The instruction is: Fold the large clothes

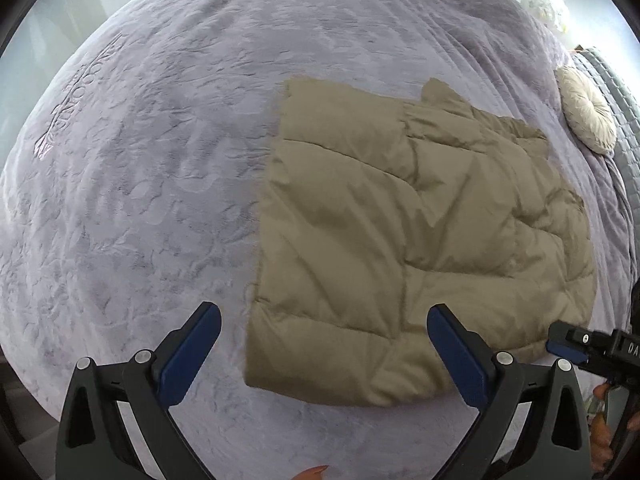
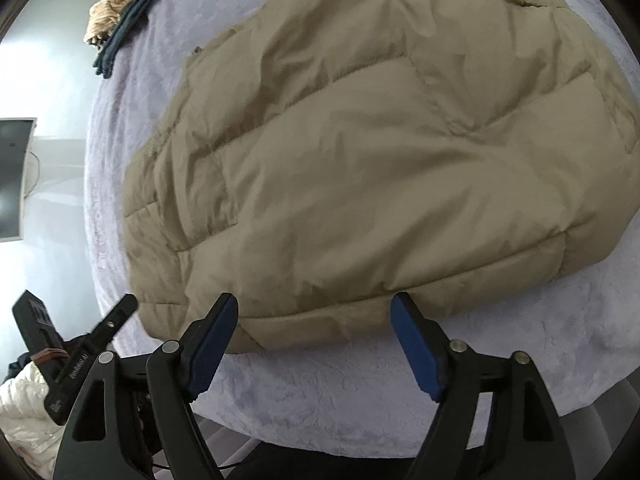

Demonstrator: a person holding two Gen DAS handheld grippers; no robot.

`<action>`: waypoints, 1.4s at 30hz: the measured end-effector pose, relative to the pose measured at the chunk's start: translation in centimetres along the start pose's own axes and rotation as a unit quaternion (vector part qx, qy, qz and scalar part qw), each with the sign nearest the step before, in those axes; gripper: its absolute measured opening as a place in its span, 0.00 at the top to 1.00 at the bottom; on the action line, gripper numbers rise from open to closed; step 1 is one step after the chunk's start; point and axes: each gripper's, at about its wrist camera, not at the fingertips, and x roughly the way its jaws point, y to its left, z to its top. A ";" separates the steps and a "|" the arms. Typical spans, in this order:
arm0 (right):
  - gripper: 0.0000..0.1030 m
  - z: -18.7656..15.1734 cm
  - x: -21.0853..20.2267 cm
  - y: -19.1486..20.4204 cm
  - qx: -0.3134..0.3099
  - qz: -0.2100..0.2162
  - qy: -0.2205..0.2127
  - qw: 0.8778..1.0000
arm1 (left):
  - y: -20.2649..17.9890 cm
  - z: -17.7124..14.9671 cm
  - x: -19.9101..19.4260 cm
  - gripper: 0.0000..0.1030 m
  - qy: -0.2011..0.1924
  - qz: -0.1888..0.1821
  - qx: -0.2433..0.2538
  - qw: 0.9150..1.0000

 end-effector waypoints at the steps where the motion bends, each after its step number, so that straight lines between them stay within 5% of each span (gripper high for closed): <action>1: 0.21 0.0 0.2 0.3 -0.006 -0.007 0.000 1.000 | 0.3 0.1 0.1 0.00 -0.003 -0.001 -0.001 1.000; 5: 0.21 -0.3 0.8 1.3 -0.034 -0.031 0.004 0.999 | 2.0 0.9 0.8 0.00 -0.009 -0.019 -0.010 1.000; 9: 0.21 -0.4 1.2 0.9 -0.025 -0.027 0.012 0.999 | 5.4 2.5 3.2 0.00 0.023 -0.123 -0.055 0.991; 13: 0.21 -0.2 1.4 0.1 -0.010 -0.026 0.019 0.999 | 7.4 4.0 5.8 0.00 0.047 -0.175 -0.079 0.980; 21: 0.21 0.0 1.8 0.2 -0.017 -0.036 0.028 0.999 | 5.3 5.7 9.4 0.00 0.079 -0.180 0.003 0.981; 28: 0.21 -0.4 2.2 0.3 -0.029 -0.038 0.035 0.998 | 3.4 6.6 11.6 0.03 0.104 -0.264 0.015 0.959; 35: 0.21 -0.8 2.2 0.4 -0.036 -0.041 0.042 0.998 | 0.5 6.9 13.5 0.04 0.125 -0.252 0.063 0.957; 37: 0.21 -0.7 1.8 0.4 -0.039 -0.038 0.044 0.998 | 0.3 6.7 13.0 0.38 0.115 -0.249 0.075 0.959; 39: 0.21 -0.7 1.2 0.7 -0.045 -0.035 0.044 0.997 | 0.7 7.0 12.5 0.61 0.117 -0.276 0.072 0.951; 42: 0.21 -0.4 -0.2 0.7 -0.056 -0.035 0.033 0.997 | 0.2 6.7 11.0 0.71 0.103 -0.277 0.088 0.951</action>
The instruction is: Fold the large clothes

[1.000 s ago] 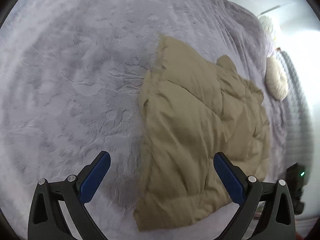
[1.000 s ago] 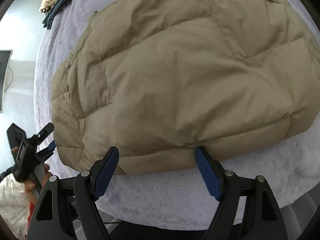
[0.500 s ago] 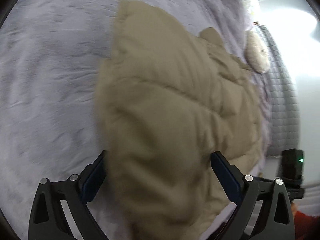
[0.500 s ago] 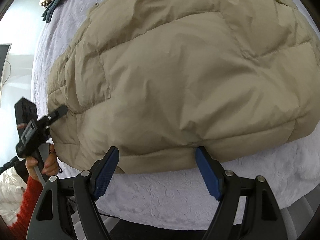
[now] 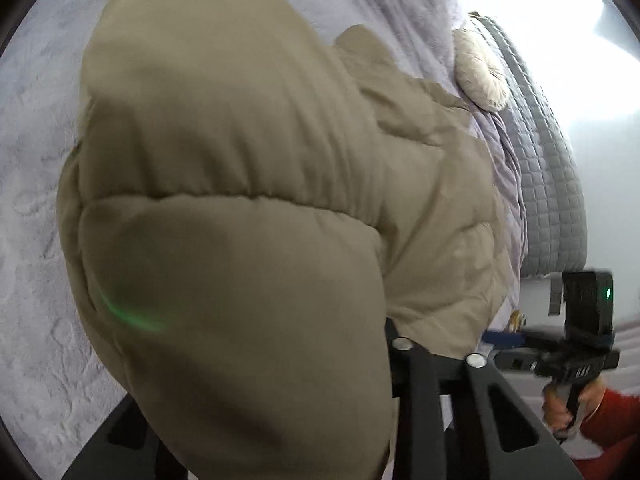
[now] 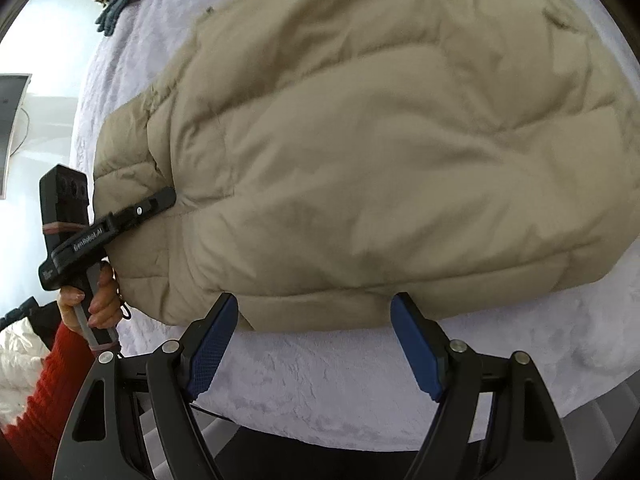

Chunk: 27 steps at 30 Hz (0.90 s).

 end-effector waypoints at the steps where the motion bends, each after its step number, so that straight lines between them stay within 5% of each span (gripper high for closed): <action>1: 0.21 0.2 -0.6 -0.2 -0.004 -0.003 -0.008 1.000 | -0.5 -0.1 -0.3 0.72 -0.001 0.005 0.007 1.000; 3: 0.21 0.8 -1.7 -0.4 -0.013 -0.015 -0.032 0.999 | -1.4 -0.1 -0.8 0.72 -0.006 0.010 0.013 1.000; 5: 0.35 1.4 -2.7 -0.9 -0.016 -0.031 -0.063 0.997 | -2.0 -0.1 -1.5 0.74 -0.010 0.012 0.014 1.000; 7: 0.71 2.1 -3.1 -1.4 -0.015 -0.038 -0.076 0.996 | -2.8 -0.2 -2.1 0.75 -0.013 0.014 0.015 1.000; 17: 0.78 6.2 -1.1 -3.1 -0.013 0.010 -0.132 0.991 | -9.3 -0.3 -6.5 0.80 -0.016 0.036 0.036 0.999; 27: 0.80 10.2 3.7 -4.4 0.014 0.091 -0.097 0.991 | -24.3 1.8 -6.3 0.80 0.012 0.085 0.111 0.990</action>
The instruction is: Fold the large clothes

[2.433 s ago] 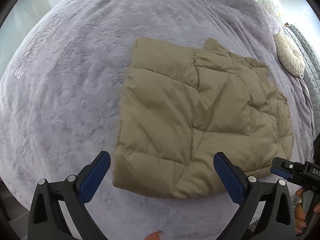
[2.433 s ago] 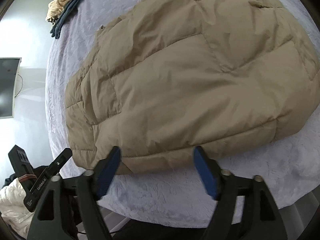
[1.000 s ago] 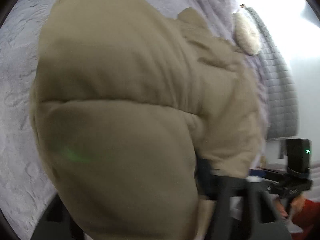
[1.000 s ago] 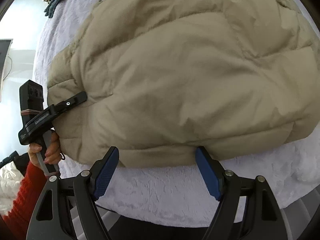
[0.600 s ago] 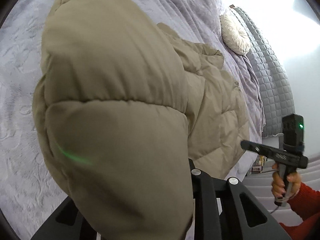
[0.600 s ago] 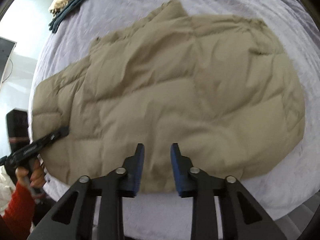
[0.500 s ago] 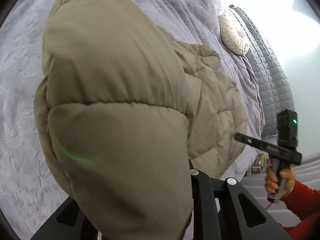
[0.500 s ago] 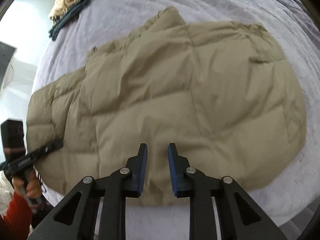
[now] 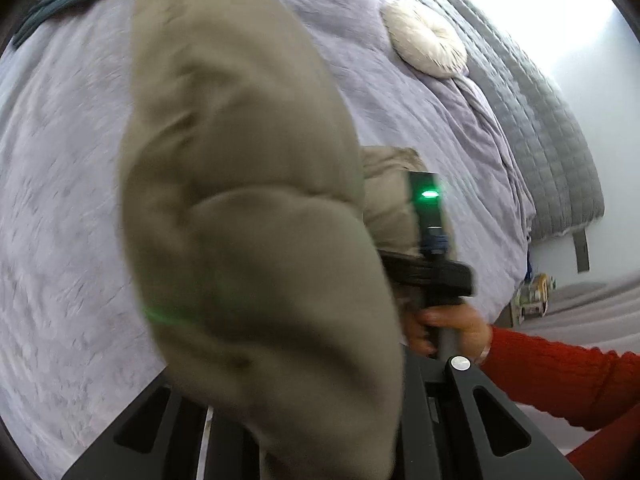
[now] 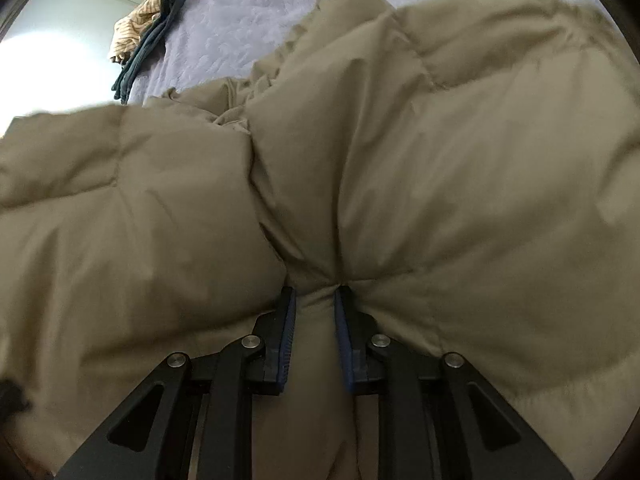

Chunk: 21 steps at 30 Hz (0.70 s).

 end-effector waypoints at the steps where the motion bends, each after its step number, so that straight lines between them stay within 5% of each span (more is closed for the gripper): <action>1: 0.81 0.2 0.3 -0.5 0.006 0.010 0.004 1.000 | -1.0 0.4 0.2 0.80 0.005 0.002 0.005 1.000; 11: 0.86 1.3 0.9 -3.3 0.053 0.069 0.033 0.996 | -11.2 5.5 4.9 0.80 0.073 0.061 0.028 0.995; 21: 0.85 0.9 -10.1 -10.5 0.088 0.049 -0.032 0.994 | -15.9 6.7 10.4 0.74 0.108 0.070 0.030 0.991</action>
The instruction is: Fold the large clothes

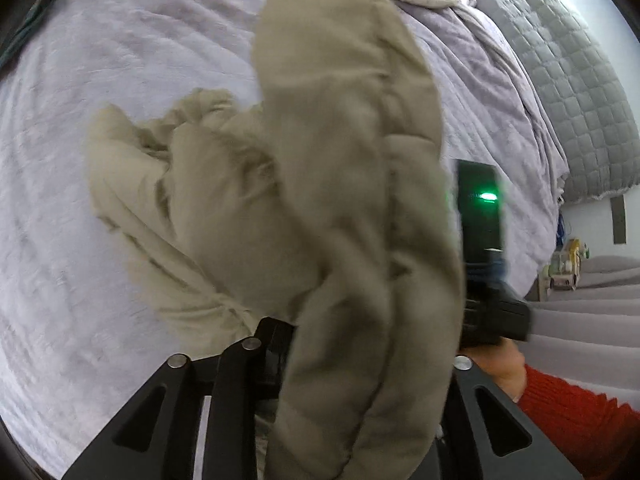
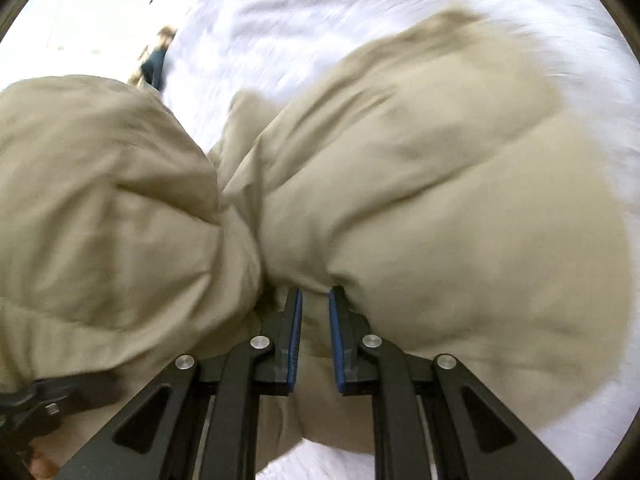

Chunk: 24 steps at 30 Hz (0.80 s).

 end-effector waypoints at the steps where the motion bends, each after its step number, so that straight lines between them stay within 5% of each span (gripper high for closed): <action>1: 0.85 -0.2 -0.9 -0.7 0.005 -0.008 -0.008 1.000 | -0.8 0.4 0.8 0.71 0.004 -0.006 0.000 1.000; 5: 0.83 -1.1 -4.3 -3.6 0.022 -0.043 -0.030 0.998 | -2.2 1.6 4.2 0.44 0.010 -0.058 0.001 0.998; 7: 0.53 -1.9 -5.5 -4.5 0.028 -0.059 -0.030 0.997 | -2.4 2.0 5.4 0.42 0.012 -0.072 -0.011 0.997; 9: 0.40 -3.0 -6.9 -5.2 0.027 -0.063 -0.036 0.997 | -2.8 2.5 6.8 0.42 0.014 -0.080 -0.003 0.997; 12: 0.40 -4.6 -9.8 -6.3 0.010 -0.051 -0.042 0.998 | -2.9 2.8 8.4 0.30 0.020 -0.094 0.006 0.995; 15: 0.39 -6.9 -12.0 -5.8 -0.014 -0.028 -0.056 0.998 | -3.0 3.6 9.4 0.29 0.025 -0.099 0.005 0.995; 24: 0.36 -11.1 -11.3 0.9 -0.118 -0.019 -0.048 0.992 | -5.7 5.6 10.9 0.29 0.051 -0.039 0.044 0.997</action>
